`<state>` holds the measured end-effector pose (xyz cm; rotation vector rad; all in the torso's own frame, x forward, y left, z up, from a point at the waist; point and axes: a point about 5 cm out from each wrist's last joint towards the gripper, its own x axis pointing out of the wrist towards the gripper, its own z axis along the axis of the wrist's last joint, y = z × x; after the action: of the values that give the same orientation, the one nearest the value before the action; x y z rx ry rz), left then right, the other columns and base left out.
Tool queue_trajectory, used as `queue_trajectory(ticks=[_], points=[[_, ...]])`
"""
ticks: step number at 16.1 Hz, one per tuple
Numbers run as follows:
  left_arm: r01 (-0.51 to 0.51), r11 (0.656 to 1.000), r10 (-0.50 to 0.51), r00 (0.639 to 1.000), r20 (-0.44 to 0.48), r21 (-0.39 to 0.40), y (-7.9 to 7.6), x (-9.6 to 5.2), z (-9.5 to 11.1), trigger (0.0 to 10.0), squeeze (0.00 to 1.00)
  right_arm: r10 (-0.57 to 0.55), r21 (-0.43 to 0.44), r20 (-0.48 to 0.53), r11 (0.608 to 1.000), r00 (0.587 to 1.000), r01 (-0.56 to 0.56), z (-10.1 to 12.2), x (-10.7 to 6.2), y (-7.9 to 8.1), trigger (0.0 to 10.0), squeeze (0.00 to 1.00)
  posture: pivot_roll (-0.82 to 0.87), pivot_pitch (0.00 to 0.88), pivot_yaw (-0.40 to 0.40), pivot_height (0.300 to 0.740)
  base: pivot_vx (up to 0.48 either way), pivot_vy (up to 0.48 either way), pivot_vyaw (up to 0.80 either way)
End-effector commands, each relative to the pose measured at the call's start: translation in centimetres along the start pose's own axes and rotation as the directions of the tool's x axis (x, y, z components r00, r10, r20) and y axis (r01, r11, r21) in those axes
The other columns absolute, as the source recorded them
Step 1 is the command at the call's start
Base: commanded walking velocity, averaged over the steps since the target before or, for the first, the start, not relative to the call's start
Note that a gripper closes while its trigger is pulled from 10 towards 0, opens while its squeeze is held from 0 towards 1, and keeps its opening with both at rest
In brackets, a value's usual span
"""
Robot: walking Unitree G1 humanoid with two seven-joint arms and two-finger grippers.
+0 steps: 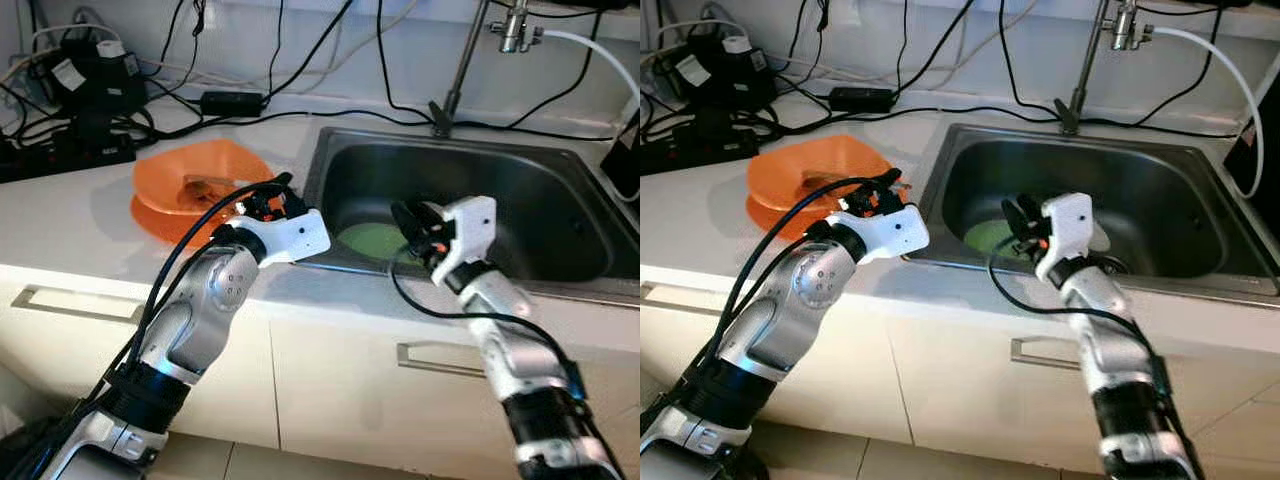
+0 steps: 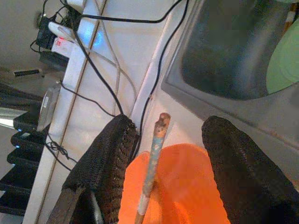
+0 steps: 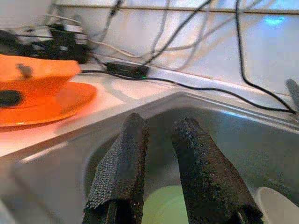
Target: Kitchen organization
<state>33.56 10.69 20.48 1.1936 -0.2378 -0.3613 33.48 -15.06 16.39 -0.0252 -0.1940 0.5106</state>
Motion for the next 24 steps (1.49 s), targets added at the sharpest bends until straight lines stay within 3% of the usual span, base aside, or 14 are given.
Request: queue_trajectory(ticks=[1, 5, 13, 19, 20, 21, 24], points=[[-0.004, 1.000, 0.003, 1.000, 0.009, 0.013, 0.2, 0.3, 0.4, 10.0, 0.00, 0.077, 0.022, 0.018, 0.997, 0.997, -0.077, 0.6, -0.4, 0.3, 10.0, 0.00, 0.04, 0.014, -0.019, 0.740, 0.000, 0.000, 0.00], [0.004, 0.998, -0.004, 1.000, 0.004, 0.056, 0.2, 1.0, 0.6, 10.0, 0.00, 0.288, 0.089, 0.059, 0.952, 0.956, -0.292, 1.2, -2.0, 1.7, 10.0, 0.00, 0.04, 0.020, -0.014, 0.740, 0.000, 0.000, 0.00], [0.008, 0.995, -0.001, 0.998, -0.070, 0.104, -0.3, 3.2, -0.7, 10.0, 0.00, 0.311, 0.109, 0.063, 0.942, 0.948, -0.317, 1.3, -2.1, 2.7, 10.0, 0.00, 0.04, 0.027, -0.007, 0.740, 0.000, 0.000, 0.00], [0.002, 0.991, 0.007, 0.998, -0.070, 0.133, -1.1, 4.5, -0.9, 10.0, 0.00, 0.309, 0.108, 0.068, 0.943, 0.948, -0.315, 1.4, -2.1, 2.9, 10.0, 0.00, 0.03, 0.024, -0.004, 0.740, 0.000, 0.000, 0.00], [-0.005, 0.991, 0.014, 0.998, -0.064, 0.136, -1.1, 4.6, -0.8, 9.5, 0.00, 0.308, 0.105, 0.064, 0.944, 0.949, -0.314, 1.4, -2.1, 3.0, 10.0, 0.00, 0.02, 0.023, -0.004, 0.740, 0.000, 0.000, 0.00], [-0.027, 0.990, 0.034, 0.998, -0.046, 0.137, -0.9, 4.7, -0.6, 0.0, 0.00, 0.308, 0.106, 0.066, 0.944, 0.949, -0.314, 1.4, -2.1, 3.0, 10.0, 0.00, 0.02, 0.023, -0.004, 0.740, 0.000, 0.000, 0.00], [-0.072, 0.987, 0.077, 0.997, -0.027, 0.145, -0.3, 4.7, -0.4, 0.0, 0.00, 0.308, 0.105, 0.062, 0.944, 0.949, -0.313, 1.3, -2.0, 3.1, 10.0, 0.00, 0.03, 0.021, -0.008, 0.740, 0.000, 0.000, 0.00]])
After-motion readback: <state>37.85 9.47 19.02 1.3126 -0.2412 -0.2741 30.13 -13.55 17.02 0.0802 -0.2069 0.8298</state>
